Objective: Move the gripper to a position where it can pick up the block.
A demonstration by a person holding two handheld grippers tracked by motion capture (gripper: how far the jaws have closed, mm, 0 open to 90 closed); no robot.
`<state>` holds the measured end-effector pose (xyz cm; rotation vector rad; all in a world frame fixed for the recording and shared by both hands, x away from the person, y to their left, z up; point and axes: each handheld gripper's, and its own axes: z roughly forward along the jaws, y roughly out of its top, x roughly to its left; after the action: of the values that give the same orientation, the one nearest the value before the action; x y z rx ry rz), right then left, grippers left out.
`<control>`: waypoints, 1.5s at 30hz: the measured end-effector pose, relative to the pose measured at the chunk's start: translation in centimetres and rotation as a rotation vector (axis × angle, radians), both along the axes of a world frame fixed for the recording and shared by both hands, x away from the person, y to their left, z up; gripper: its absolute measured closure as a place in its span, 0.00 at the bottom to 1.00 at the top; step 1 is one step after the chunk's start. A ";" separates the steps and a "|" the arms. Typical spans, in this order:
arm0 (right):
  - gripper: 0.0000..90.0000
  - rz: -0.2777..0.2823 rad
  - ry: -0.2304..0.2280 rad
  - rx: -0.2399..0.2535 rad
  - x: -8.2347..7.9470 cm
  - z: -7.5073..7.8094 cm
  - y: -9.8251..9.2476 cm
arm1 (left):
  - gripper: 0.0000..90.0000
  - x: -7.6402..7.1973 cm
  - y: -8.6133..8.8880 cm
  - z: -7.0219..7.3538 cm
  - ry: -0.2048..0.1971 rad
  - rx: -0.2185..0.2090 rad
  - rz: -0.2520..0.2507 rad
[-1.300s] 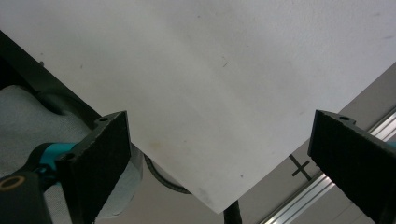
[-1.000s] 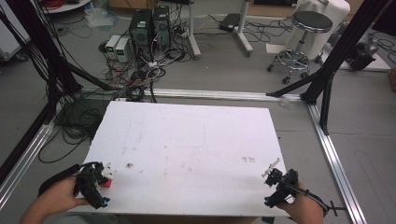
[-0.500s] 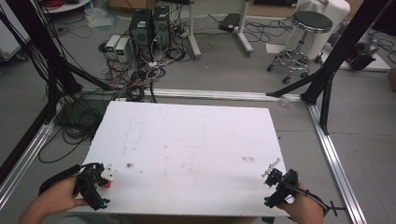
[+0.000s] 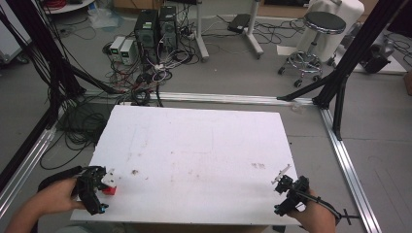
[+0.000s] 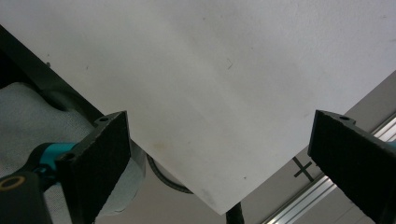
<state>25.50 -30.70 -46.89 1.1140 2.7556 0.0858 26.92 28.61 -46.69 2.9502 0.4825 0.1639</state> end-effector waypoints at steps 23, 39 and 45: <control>0.06 0.004 0.012 0.003 0.0 -0.1 0.2 | 0.10 2.2 0.0 -0.7 0.022 0.079 -0.207; 0.06 0.009 0.019 0.001 0.0 -0.2 0.3 | 0.12 4.0 -0.3 -2.7 0.051 0.113 -0.303; 0.06 0.010 0.023 -0.001 0.0 -0.3 0.3 | 0.13 4.4 -0.3 -3.6 0.057 0.142 -0.327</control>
<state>25.49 -30.40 -47.20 1.1074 2.7815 0.0737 31.27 28.30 -50.28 3.1257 -0.0107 0.0782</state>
